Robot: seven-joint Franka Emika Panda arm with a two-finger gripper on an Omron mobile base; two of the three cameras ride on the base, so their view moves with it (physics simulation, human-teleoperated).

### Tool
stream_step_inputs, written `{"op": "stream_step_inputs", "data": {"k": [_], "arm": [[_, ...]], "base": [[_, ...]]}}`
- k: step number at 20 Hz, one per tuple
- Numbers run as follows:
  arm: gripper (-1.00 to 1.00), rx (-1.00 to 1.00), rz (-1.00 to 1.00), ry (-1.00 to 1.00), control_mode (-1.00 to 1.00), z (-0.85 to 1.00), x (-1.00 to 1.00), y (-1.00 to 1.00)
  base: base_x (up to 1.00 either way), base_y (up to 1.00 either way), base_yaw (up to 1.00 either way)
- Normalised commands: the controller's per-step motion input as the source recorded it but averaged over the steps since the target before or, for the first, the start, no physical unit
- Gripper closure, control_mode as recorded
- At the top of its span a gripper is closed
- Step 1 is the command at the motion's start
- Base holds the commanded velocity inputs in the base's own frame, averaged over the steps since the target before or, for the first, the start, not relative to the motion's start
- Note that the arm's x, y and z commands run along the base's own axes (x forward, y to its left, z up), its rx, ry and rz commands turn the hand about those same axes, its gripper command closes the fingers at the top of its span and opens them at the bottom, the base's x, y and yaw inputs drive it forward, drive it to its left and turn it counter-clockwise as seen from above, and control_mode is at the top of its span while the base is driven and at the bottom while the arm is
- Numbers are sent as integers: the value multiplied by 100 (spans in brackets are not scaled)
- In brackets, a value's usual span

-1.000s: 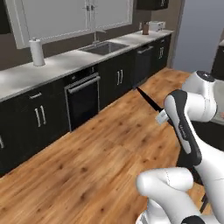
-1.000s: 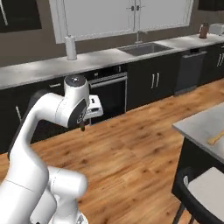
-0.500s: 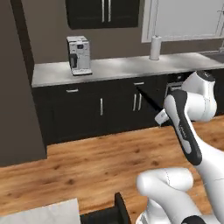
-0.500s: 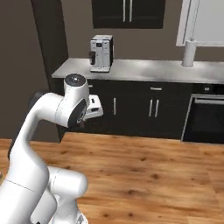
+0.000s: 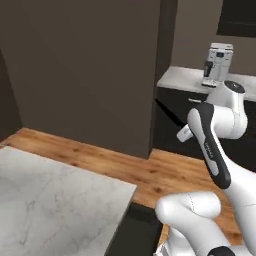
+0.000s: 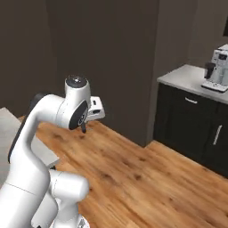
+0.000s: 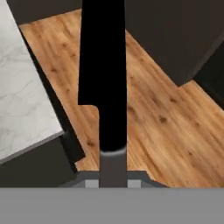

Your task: Pick up the metallic utensils from the counter and place them in the open drawer. Make sure not to pick up any wooden utensils.

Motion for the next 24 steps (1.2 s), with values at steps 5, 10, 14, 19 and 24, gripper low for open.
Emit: {"op": "stream_step_inputs", "data": {"k": [5, 10, 14, 19, 24], "arm": [[100, 0, 0, 0, 100, 0, 0, 0], [100, 0, 0, 0, 100, 0, 0, 0], [100, 0, 0, 0, 100, 0, 0, 0], [100, 0, 0, 0, 100, 0, 0, 0], [100, 0, 0, 0, 100, 0, 0, 0]], "base": [[-17, -18, 92], [-45, -7, 89], [-93, -53, 73], [-81, -68, 50], [-9, -62, 45]]}}
